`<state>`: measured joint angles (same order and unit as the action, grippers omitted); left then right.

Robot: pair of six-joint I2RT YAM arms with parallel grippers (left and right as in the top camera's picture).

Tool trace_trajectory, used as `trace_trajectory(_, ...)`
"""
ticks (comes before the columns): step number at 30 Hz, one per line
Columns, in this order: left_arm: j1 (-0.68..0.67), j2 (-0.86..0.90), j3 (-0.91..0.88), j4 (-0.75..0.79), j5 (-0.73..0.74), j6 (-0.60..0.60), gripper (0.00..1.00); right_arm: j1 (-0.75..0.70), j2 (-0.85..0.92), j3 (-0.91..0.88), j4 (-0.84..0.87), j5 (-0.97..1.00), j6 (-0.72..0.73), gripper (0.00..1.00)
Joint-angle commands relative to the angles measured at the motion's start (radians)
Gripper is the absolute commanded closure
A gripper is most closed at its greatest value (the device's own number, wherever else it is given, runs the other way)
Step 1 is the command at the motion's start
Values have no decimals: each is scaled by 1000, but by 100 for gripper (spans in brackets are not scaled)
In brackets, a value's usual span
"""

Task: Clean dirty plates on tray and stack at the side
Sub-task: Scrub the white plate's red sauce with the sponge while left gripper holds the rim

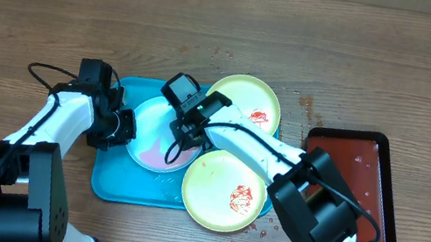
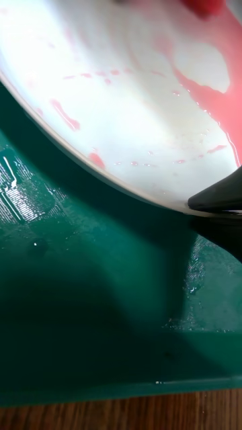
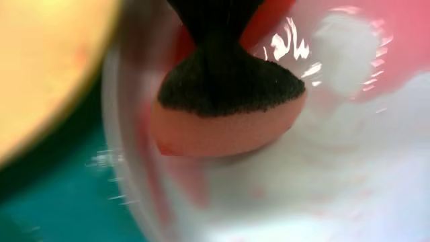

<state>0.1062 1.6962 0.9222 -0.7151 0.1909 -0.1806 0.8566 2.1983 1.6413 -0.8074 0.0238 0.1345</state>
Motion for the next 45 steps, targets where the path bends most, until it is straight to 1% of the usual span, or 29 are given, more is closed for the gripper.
trace_trajectory(1, -5, 19, -14, -9, -22, 0, 96, 65, 36, -17, -21, -228, 33, 96)
trace_trajectory(5, -5, 19, -14, -5, -22, 0, 96, 70, 36, -17, 2, -259, 80, 96)
trace_trajectory(9, -5, 19, -14, -5, -22, -7, 96, 70, 36, -17, 98, -361, 143, 96)
trace_trajectory(12, -5, 19, -14, -5, -22, -8, 96, 69, 36, -17, 160, -362, 190, 96)
trace_trajectory(15, -5, 19, -14, -6, -22, -11, 96, 55, 36, -17, 229, -343, 268, 96)
trace_trajectory(17, -5, 19, -14, -6, -22, -15, 96, 39, 36, -17, 266, -283, 316, 96)
trace_trajectory(22, -5, 19, -14, -6, -22, -19, 96, -34, 37, -17, 321, -183, 342, 96)
trace_trajectory(26, -5, 18, -14, -6, -22, -23, 96, -109, 37, -18, 346, -154, 341, 96)
trace_trajectory(28, -5, 18, -14, -6, -22, -34, 96, -161, 37, -18, 307, -136, 341, 96)
trace_trajectory(31, -5, 18, -14, -10, -21, -37, 96, -174, 37, -18, 242, -129, 341, 96)
trace_trajectory(34, -5, 18, -14, -11, -21, -37, 96, -171, 37, -18, 180, -117, 323, 96)
trace_trajectory(38, -5, 19, -14, -10, -22, -36, 96, -142, 37, -18, 95, -121, 171, 96)
trace_trajectory(42, -5, 18, -14, -9, -22, -36, 96, -117, 37, -18, 7, -121, 164, 96)
trace_trajectory(45, -5, 19, -14, -9, -22, -32, 96, -110, 37, -18, 8, -152, 166, 96)
